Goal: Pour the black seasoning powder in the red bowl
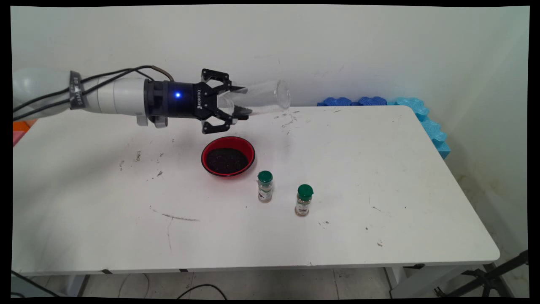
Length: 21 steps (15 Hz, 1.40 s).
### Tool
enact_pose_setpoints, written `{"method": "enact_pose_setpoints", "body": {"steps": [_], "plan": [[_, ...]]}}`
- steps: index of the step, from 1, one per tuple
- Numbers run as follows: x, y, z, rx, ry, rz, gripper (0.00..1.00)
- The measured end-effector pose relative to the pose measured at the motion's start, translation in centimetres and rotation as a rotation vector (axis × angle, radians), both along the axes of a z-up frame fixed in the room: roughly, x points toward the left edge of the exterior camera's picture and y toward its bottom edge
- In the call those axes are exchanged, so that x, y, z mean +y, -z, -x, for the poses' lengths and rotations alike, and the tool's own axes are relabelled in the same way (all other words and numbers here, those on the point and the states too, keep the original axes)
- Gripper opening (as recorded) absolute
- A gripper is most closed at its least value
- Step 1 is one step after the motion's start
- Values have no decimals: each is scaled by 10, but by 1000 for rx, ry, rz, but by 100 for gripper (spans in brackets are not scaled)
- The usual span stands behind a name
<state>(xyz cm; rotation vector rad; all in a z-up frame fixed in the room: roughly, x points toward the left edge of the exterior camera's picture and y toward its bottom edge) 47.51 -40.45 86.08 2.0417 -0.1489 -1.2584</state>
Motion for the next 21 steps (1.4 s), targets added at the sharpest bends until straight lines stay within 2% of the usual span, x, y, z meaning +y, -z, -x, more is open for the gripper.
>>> {"method": "enact_pose_setpoints", "body": {"steps": [5,7,10,21], "plan": [[0,-13,-7,-198,140,192,0],[0,-18,-7,-255,184,256,0],[-3,-32,-5,-368,267,403,0],[-13,-92,1,-705,471,873,0]]}}
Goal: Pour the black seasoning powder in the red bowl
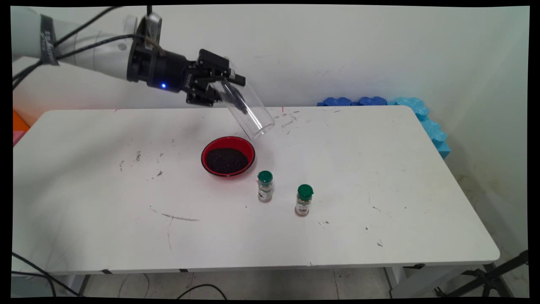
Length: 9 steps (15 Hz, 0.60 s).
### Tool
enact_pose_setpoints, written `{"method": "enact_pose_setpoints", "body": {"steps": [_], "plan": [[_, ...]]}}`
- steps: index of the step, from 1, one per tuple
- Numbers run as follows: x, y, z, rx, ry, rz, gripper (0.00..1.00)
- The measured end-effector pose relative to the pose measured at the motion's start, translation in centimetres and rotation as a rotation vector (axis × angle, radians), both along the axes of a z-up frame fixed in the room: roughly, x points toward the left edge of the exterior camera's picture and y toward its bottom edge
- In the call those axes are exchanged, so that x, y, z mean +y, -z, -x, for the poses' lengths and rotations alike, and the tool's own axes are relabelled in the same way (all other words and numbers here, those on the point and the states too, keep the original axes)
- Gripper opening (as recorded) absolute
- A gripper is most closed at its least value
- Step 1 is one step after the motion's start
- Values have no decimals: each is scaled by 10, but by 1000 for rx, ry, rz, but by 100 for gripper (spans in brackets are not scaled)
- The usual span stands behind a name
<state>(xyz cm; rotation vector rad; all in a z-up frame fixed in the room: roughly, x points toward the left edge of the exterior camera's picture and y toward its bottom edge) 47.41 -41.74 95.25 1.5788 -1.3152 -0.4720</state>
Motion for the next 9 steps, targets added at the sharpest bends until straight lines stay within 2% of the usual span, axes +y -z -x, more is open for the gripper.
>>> {"method": "enact_pose_setpoints", "body": {"steps": [5,9], "plan": [[3,-39,4,-151,118,238,0],[18,-65,8,-288,237,425,0]]}}
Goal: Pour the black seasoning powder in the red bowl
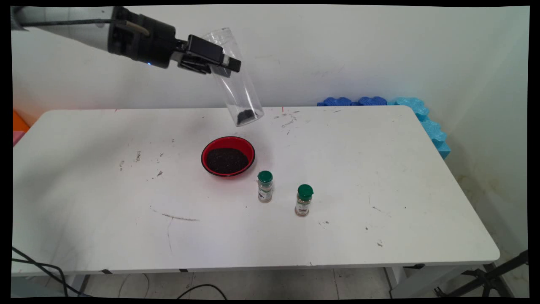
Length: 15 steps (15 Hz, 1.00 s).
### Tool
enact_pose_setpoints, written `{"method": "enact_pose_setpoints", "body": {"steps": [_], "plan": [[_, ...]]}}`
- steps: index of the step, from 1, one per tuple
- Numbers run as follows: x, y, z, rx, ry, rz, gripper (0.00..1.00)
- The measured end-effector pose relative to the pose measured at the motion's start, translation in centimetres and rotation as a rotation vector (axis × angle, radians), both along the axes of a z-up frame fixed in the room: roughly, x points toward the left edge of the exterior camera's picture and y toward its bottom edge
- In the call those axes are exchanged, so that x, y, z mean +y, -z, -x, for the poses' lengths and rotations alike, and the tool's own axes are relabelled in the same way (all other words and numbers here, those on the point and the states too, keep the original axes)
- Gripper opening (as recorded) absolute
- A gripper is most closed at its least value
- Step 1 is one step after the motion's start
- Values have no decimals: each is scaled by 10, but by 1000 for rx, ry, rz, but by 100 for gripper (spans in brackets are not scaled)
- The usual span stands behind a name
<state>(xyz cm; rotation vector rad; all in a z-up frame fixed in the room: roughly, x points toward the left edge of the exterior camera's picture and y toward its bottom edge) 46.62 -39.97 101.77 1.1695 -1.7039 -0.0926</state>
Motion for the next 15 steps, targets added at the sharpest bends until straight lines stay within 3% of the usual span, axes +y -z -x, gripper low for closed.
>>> {"method": "enact_pose_setpoints", "body": {"steps": [5,8,15], "plan": [[26,-25,10,-182,156,219,0],[41,-38,17,-259,215,311,0],[65,-54,30,-360,291,425,0]]}}
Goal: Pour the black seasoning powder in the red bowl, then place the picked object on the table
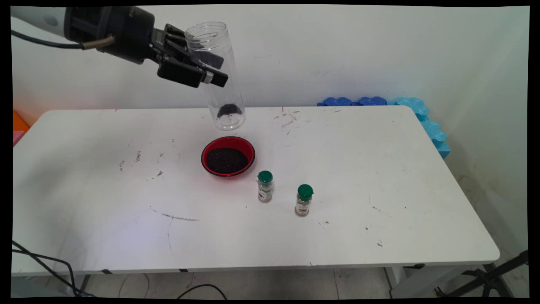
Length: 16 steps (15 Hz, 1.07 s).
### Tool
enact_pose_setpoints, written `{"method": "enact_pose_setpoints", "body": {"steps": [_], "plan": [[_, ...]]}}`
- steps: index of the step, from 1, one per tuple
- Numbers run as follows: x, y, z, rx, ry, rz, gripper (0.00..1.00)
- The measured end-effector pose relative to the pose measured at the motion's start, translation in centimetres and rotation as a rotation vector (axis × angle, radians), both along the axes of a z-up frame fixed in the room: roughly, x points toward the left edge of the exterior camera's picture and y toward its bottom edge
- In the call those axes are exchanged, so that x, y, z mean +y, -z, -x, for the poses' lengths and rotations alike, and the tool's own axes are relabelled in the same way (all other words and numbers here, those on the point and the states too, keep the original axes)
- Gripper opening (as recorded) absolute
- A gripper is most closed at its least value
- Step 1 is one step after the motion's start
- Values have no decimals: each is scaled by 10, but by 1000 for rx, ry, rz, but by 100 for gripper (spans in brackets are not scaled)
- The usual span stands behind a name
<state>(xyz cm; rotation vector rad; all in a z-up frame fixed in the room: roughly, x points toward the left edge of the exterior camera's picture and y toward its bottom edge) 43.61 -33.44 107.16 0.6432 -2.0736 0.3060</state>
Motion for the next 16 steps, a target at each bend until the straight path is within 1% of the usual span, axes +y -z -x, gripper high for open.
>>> {"method": "enact_pose_setpoints", "body": {"steps": [4,9,13,16], "plan": [[8,-5,5,-35,19,36,0],[15,-8,9,-48,32,44,0],[25,-4,11,-38,51,26,0],[38,11,9,-17,68,-17,0]]}}
